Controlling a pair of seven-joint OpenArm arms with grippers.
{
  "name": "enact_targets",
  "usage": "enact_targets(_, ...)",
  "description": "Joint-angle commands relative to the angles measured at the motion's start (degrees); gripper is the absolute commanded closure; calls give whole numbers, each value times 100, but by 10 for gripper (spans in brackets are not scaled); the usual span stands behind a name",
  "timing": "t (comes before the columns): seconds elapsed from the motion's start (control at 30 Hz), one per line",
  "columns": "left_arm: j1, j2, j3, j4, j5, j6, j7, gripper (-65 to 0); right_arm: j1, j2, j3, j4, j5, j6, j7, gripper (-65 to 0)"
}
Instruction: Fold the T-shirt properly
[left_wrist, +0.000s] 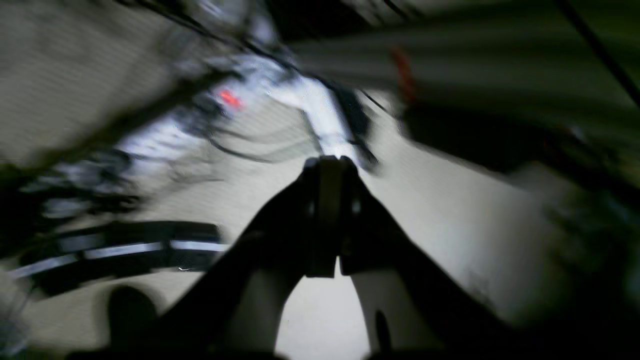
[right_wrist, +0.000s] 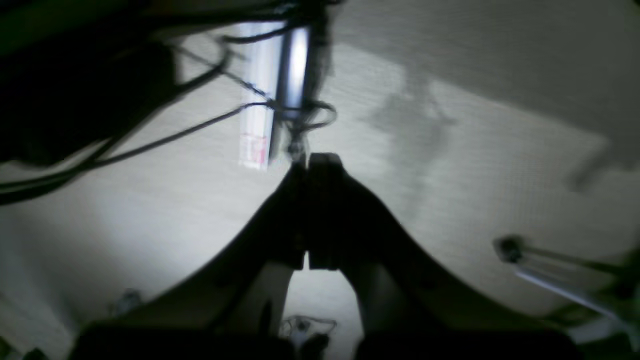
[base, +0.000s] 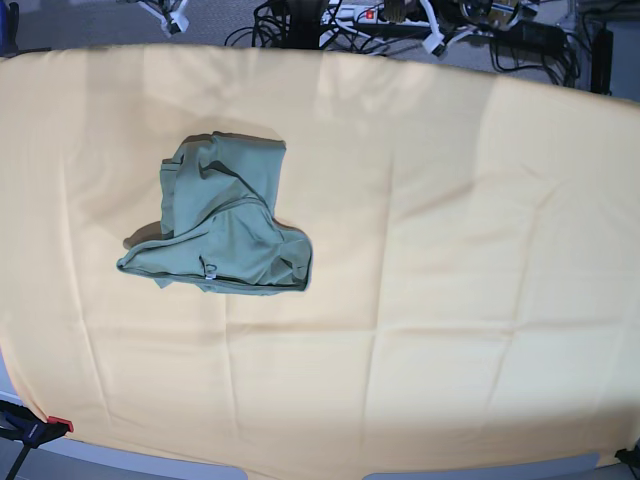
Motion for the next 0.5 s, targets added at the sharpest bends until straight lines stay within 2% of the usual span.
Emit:
enact_targets(0.0,-17,127,105,-68,-4,151,-39,0,52,-11,-81,-20,-131,-68,0,0)
enact_targets(0.07,-68,389,313,-149,55,699,-4,0,175,-155,-271,-57,-424,-339,2,0)
enact_targets(0.2,-66,774,691,-142,24,1390,15,0,234,-470,-505,-57,-835,-697,0,0)
enact_targets(0.33,-68,933,990,-142,-463,1480,57,0,216,-605,-522,-57,-986,-787,-15,0)
enact_targets(0.47,-66,1032,1220,-142,-603,1478,57,0,188,-640,-522,-57,-990,-778,-39,0)
